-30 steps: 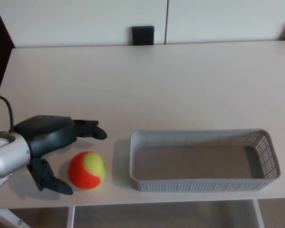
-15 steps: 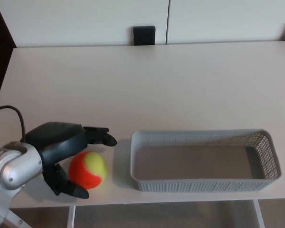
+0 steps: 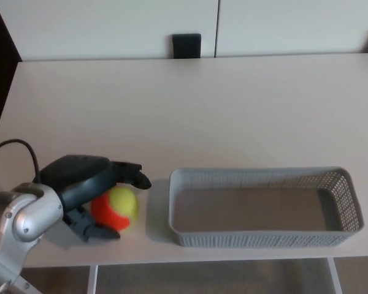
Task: The robot walk towards a table in front and uses its left hand to pickup a tennis ball on the left side and put it in a container on the right hand side
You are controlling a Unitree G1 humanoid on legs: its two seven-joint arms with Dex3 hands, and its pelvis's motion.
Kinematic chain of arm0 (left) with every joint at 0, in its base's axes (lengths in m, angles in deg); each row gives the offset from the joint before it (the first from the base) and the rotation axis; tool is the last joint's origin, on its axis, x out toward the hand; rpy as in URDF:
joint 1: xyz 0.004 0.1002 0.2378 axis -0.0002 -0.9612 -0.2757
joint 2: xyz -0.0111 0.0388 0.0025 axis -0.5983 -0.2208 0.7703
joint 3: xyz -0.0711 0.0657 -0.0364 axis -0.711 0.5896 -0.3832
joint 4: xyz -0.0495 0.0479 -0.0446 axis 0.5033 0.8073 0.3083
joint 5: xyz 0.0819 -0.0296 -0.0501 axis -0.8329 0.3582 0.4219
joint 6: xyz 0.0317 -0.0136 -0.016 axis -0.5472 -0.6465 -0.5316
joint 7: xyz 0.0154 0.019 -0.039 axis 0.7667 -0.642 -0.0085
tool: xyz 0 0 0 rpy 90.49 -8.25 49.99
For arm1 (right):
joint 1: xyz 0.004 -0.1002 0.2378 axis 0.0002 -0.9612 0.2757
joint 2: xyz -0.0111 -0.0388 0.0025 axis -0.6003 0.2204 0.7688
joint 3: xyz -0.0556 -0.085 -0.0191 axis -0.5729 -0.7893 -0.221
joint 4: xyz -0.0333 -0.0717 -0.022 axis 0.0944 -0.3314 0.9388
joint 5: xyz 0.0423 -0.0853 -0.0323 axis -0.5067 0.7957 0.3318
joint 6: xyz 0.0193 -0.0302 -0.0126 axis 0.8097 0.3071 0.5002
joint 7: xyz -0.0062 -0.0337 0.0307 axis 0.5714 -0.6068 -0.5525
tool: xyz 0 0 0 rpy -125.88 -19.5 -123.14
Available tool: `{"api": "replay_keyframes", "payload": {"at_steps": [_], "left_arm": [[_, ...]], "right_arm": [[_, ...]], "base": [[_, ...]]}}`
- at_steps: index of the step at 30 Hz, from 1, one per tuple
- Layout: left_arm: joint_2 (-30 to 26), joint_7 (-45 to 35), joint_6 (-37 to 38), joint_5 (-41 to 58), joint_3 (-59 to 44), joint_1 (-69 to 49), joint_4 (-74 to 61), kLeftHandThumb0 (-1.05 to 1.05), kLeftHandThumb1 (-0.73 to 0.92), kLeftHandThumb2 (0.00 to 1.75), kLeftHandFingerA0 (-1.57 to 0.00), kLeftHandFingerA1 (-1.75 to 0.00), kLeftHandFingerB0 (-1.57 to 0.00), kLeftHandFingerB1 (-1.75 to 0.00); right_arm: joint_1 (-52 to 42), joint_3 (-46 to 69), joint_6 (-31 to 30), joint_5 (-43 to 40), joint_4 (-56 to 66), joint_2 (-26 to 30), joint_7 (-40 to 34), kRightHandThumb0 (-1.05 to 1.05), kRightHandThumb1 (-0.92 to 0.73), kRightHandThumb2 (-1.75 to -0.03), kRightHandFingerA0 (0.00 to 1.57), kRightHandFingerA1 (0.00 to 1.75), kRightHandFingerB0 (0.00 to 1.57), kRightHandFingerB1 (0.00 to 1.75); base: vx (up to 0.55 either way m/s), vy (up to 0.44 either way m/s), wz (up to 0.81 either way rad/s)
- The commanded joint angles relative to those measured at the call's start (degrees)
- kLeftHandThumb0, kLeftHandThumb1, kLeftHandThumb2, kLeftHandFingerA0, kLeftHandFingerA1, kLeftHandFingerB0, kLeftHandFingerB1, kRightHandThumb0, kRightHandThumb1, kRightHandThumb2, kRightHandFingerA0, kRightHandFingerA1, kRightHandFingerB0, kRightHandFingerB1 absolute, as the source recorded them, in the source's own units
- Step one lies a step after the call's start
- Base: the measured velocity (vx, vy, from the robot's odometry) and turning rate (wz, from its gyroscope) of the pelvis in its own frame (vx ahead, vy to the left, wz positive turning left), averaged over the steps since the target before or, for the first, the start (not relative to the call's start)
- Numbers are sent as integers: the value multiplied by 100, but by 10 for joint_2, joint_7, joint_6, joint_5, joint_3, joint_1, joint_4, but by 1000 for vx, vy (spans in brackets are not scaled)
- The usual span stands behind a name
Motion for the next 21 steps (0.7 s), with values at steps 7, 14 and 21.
{"api": "replay_keyframes", "payload": {"at_steps": [7,14,21], "left_arm": [[-8,-34,-19,-47,46,57,101,-11,56,58,-118,-59,-71,-43],[7,24,2,-39,47,56,130,-2,63,62,-128,-73,-125,-62],[77,33,-14,84,-51,31,84,-2,68,81,-140,-67,-128,-61]], "right_arm": [[2,8,-9,-10,3,4,5,-75,-66,-98,7,54,0,29],[11,8,-13,-7,5,6,-2,-74,-66,-97,7,55,0,30],[13,9,-13,-10,6,5,0,-74,-66,-96,8,57,0,31]], "base": [[0,0,0],[0,0,0],[0,0,0]]}}
